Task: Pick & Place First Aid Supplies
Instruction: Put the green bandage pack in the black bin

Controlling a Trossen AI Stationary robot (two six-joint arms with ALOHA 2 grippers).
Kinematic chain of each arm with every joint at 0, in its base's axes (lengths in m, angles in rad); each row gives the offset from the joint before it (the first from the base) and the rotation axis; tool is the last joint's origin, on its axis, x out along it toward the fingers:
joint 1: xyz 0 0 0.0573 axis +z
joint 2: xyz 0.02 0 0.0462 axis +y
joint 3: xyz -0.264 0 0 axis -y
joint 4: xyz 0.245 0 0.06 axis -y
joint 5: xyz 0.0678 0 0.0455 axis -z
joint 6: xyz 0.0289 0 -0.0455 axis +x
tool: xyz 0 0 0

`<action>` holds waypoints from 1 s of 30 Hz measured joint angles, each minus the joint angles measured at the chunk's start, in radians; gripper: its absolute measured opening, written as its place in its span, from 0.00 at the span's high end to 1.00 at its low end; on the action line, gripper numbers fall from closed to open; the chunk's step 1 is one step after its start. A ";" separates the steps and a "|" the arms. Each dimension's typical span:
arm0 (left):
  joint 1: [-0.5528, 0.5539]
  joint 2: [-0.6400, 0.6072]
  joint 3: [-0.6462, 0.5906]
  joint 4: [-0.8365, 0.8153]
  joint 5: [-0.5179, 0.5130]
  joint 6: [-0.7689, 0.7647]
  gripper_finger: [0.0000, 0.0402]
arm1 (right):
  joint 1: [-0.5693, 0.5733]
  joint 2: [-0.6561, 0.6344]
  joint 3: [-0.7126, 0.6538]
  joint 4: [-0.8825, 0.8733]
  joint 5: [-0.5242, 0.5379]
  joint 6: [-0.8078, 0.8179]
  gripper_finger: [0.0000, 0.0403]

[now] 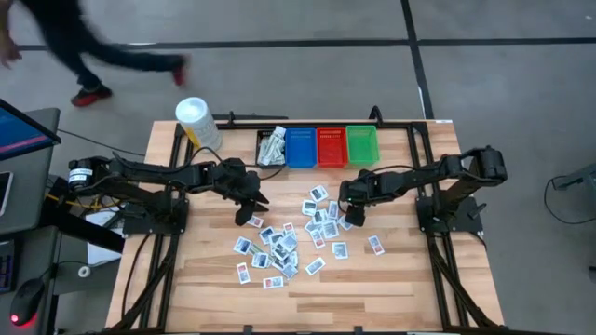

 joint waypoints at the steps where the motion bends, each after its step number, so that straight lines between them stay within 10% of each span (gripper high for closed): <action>1: 0.000 0.000 0.000 0.001 -0.001 0.000 0.66 | 0.000 0.003 0.001 0.001 0.001 -0.002 0.36; 30: 0.002 0.000 0.000 0.024 -0.063 0.031 0.66 | -0.176 -0.014 -0.007 0.088 -0.167 -0.074 0.39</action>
